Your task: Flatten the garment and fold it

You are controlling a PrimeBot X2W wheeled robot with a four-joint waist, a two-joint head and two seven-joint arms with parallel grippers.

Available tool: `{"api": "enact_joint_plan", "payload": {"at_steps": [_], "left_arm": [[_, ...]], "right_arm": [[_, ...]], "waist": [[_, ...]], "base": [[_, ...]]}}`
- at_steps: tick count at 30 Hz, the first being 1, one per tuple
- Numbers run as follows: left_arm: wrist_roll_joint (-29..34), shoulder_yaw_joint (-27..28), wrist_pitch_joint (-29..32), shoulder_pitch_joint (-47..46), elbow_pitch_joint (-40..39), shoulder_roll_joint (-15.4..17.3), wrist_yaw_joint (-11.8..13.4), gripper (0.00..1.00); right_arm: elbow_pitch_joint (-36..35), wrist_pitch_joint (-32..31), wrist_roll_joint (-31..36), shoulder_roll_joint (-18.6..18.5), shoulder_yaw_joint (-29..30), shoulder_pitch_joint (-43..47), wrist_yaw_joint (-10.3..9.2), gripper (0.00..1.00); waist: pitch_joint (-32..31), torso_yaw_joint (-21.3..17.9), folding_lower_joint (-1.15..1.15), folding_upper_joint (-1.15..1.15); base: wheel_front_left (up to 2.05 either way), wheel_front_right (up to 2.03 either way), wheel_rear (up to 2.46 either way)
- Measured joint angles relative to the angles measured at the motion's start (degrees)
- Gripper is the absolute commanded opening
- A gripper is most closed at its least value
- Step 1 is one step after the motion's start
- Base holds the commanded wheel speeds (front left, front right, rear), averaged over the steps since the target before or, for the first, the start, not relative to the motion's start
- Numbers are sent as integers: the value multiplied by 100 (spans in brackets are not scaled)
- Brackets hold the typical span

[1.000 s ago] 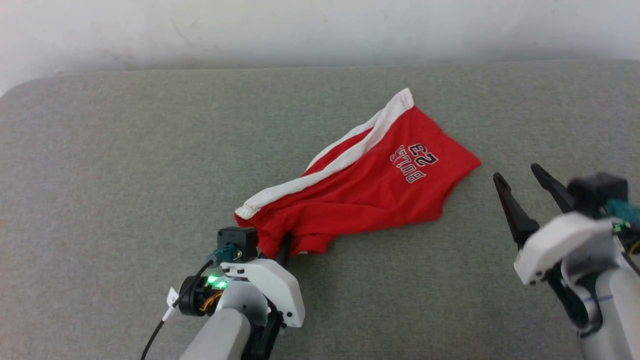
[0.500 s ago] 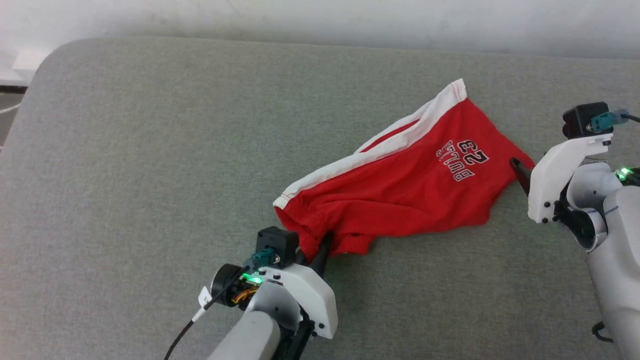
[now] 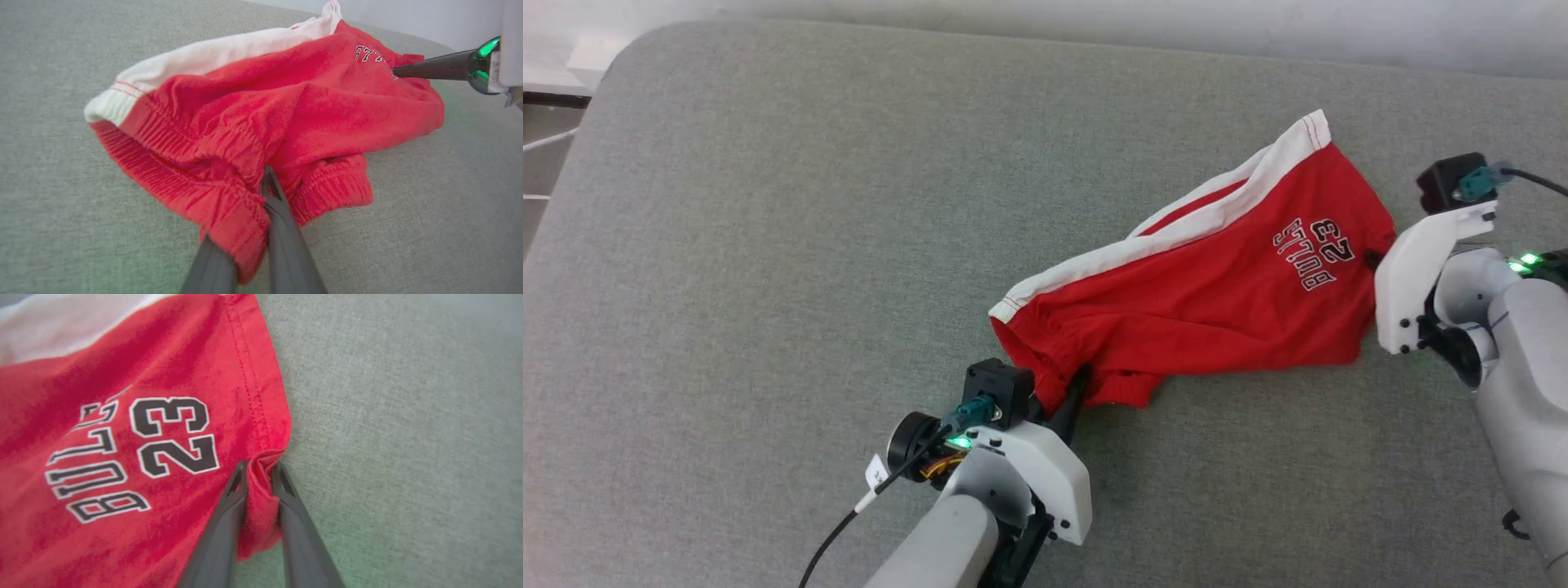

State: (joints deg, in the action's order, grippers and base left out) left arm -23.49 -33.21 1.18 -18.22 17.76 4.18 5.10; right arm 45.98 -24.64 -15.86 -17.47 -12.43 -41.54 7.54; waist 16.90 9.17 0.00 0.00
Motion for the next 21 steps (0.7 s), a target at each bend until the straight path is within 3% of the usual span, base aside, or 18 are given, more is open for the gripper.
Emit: {"api": "enact_joint_plan", "payload": {"at_steps": [11,21], "left_arm": [[-3,5,-53,6,110,153,0,0],[-176,57,318,328,-274,584,-23,0]], "right_arm": [[209,528,-765,-156,-316,162,8,0],[-768,839,-1699,-458,-531,1177,8,0]], "waist": [[-331,-99,0,0],[-883,-318,0,0]], "base": [[0,0,0],[0,0,0]]}}
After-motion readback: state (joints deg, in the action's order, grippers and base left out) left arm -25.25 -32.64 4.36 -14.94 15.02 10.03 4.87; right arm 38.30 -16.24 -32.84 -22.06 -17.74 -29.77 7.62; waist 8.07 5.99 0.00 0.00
